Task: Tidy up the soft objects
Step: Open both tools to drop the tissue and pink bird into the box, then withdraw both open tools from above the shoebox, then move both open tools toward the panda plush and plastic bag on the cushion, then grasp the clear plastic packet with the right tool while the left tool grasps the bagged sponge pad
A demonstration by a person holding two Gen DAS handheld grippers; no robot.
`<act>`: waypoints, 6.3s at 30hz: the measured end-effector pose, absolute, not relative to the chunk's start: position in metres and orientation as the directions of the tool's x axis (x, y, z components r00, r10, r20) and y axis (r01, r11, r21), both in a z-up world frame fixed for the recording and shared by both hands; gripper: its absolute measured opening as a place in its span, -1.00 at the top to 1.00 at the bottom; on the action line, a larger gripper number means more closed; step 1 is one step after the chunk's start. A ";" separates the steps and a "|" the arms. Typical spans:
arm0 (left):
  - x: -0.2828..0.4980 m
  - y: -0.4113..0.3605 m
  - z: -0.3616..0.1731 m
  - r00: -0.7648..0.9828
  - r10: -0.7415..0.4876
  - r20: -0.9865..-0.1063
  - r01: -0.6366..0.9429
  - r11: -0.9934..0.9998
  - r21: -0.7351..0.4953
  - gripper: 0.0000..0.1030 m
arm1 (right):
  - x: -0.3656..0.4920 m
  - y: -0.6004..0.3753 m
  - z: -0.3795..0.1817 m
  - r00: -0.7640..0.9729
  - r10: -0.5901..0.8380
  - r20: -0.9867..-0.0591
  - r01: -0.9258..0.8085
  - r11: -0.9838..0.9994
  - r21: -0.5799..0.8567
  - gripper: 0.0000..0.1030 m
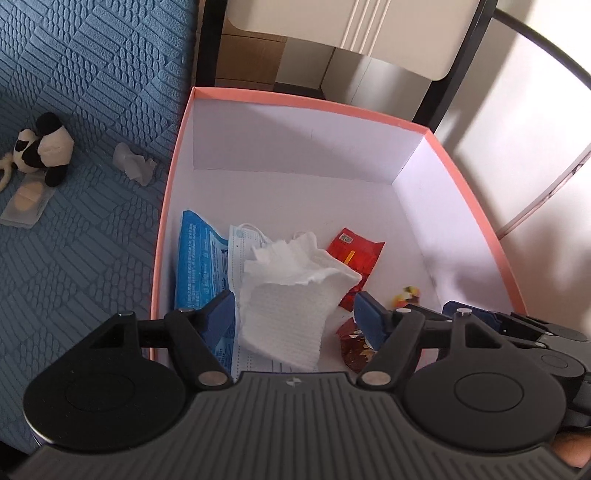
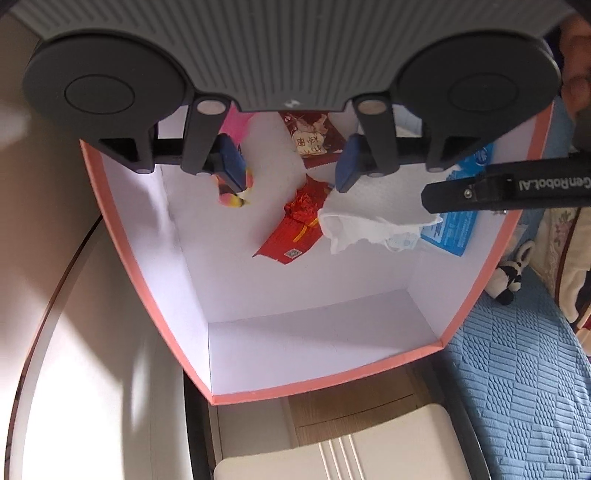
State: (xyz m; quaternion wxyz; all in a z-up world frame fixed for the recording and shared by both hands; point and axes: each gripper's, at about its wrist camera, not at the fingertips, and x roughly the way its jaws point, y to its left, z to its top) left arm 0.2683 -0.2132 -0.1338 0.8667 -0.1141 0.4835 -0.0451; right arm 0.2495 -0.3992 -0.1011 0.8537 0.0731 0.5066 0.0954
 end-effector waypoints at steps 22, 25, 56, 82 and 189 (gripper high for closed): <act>0.198 -0.179 -0.023 0.709 -0.193 -0.678 0.050 0.973 -0.224 -0.47 | 0.204 -0.375 0.003 0.625 0.217 -0.750 -0.103 0.975 0.197 -0.09; 0.185 -0.170 -0.012 0.731 -0.210 -0.649 0.069 0.969 -0.236 -0.47 | 0.195 -0.369 0.016 0.642 0.220 -0.734 -0.102 0.974 0.202 -0.10; 0.088 -0.031 -0.048 0.792 -0.087 -0.604 -0.022 0.985 -0.170 -0.47 | 0.126 -0.246 0.021 0.672 0.277 -0.687 -0.202 0.961 0.190 -0.10; 0.089 0.016 -0.113 0.771 -0.035 -0.636 -0.055 0.991 -0.121 -0.47 | 0.111 -0.178 -0.036 0.636 0.264 -0.725 -0.246 0.960 0.133 -0.10; 0.373 0.091 -0.226 0.528 -0.066 -0.847 -0.076 0.989 -0.124 -0.57 | 0.363 -0.074 -0.164 0.434 0.242 -0.868 -0.401 0.914 0.054 0.59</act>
